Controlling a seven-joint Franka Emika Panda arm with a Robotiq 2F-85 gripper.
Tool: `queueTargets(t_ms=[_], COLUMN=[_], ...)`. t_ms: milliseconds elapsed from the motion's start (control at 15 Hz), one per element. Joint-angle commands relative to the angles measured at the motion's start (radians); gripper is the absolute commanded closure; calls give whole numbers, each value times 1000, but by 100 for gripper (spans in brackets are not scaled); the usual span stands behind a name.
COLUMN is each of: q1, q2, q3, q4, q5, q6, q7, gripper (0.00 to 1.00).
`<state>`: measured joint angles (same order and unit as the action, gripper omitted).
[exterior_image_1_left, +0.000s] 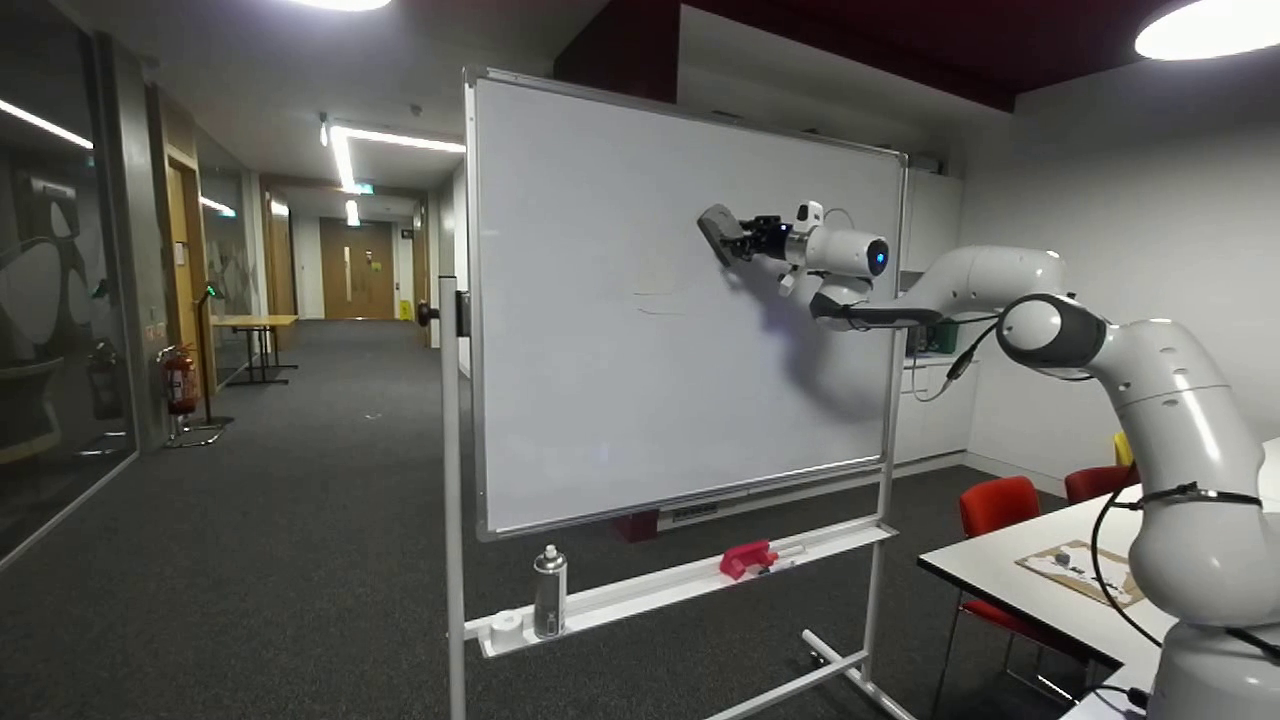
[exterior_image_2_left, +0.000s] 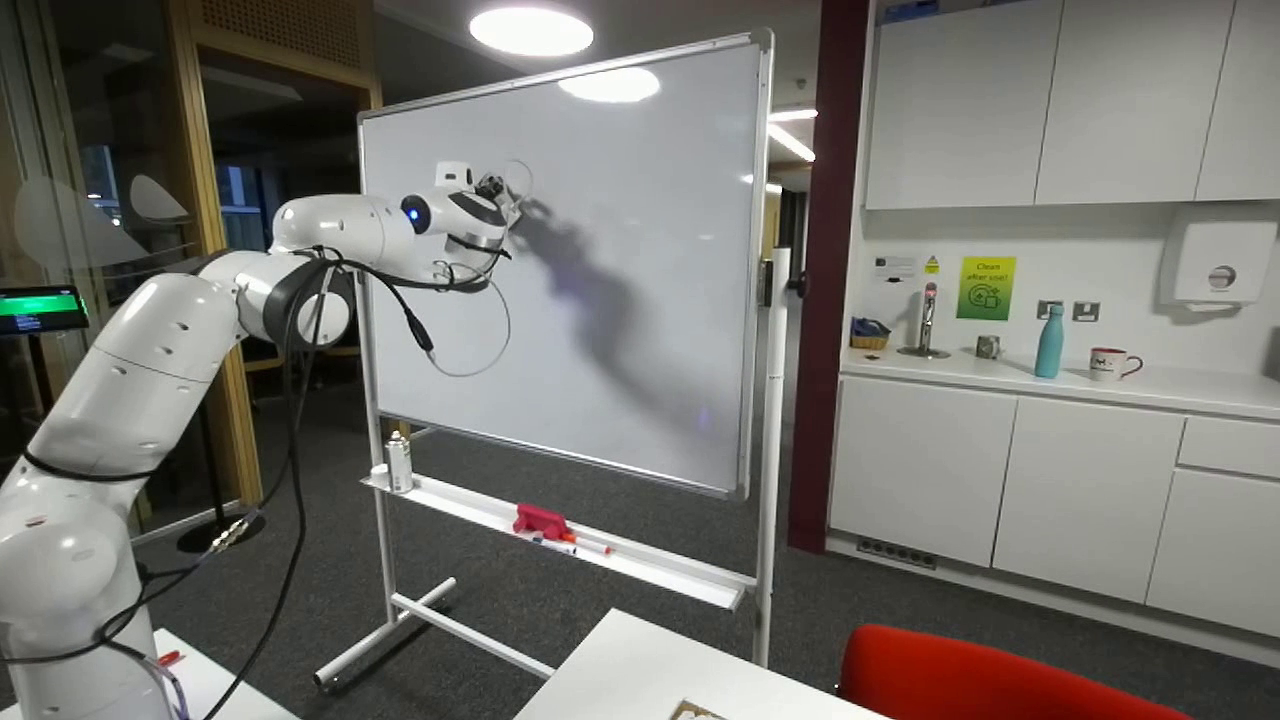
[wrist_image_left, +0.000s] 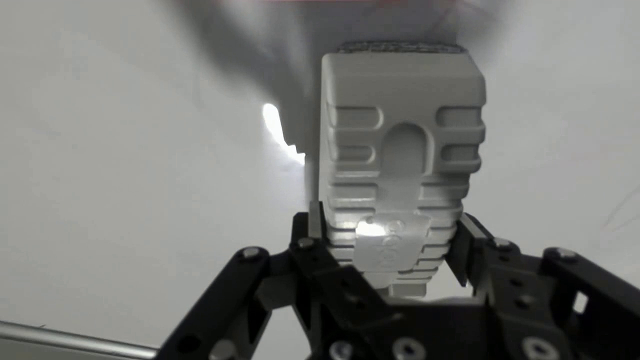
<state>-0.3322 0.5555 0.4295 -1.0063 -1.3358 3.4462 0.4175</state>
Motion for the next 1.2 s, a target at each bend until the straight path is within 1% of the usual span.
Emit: queueTargets(t_ms=[0,133,267,333,400,467,600,733,867,1000,1067,1133], q1=[-49,-58,-47,36,57,84,131,176,220,256,256,265], q2=[17,30,55,36,47,58,69,81,98,107,115,112], q3=[-9,-13,-25,-174,-202,-247,-314,-358,-391,-412,-405,-400], q4=[107,154,218,204,220,235,233,223,229,223,237,221], q5=[53,83,107,278,337,411,531,620,682,714,649,640], q6=[-89,-105,-157,-143,-151,-151,-150,-141,-135,-129,-133,-125], q7=[1,-9,-27,-114,-148,-195,-272,-343,-411,-470,-432,-443], gripper=[66,66,66,66,66,66,66,66,66,66,66,66])
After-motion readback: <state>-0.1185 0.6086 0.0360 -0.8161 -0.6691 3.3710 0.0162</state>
